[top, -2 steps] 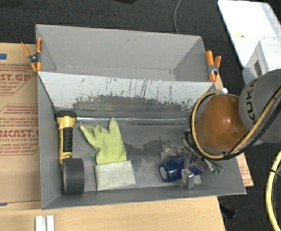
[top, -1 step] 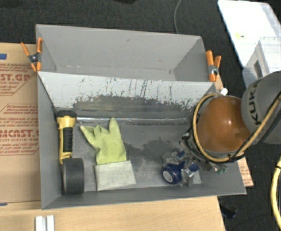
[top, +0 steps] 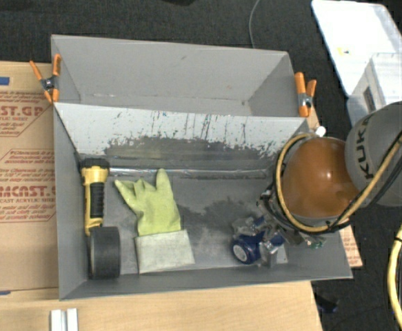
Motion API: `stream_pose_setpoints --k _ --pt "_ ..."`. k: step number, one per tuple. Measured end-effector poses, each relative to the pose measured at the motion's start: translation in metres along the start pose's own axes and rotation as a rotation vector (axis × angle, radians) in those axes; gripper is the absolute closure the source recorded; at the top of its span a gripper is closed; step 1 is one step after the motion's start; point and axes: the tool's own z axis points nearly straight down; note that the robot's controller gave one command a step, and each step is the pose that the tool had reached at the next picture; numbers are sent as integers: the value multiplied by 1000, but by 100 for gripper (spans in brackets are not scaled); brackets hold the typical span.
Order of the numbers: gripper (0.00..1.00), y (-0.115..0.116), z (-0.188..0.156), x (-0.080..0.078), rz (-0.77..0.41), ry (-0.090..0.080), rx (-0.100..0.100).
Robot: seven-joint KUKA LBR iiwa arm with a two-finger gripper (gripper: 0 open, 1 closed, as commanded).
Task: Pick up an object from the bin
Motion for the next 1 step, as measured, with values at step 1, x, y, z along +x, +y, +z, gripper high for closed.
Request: stream_pose_setpoints --k 1 --pt "100 1 -35 -1 0 0 -1"
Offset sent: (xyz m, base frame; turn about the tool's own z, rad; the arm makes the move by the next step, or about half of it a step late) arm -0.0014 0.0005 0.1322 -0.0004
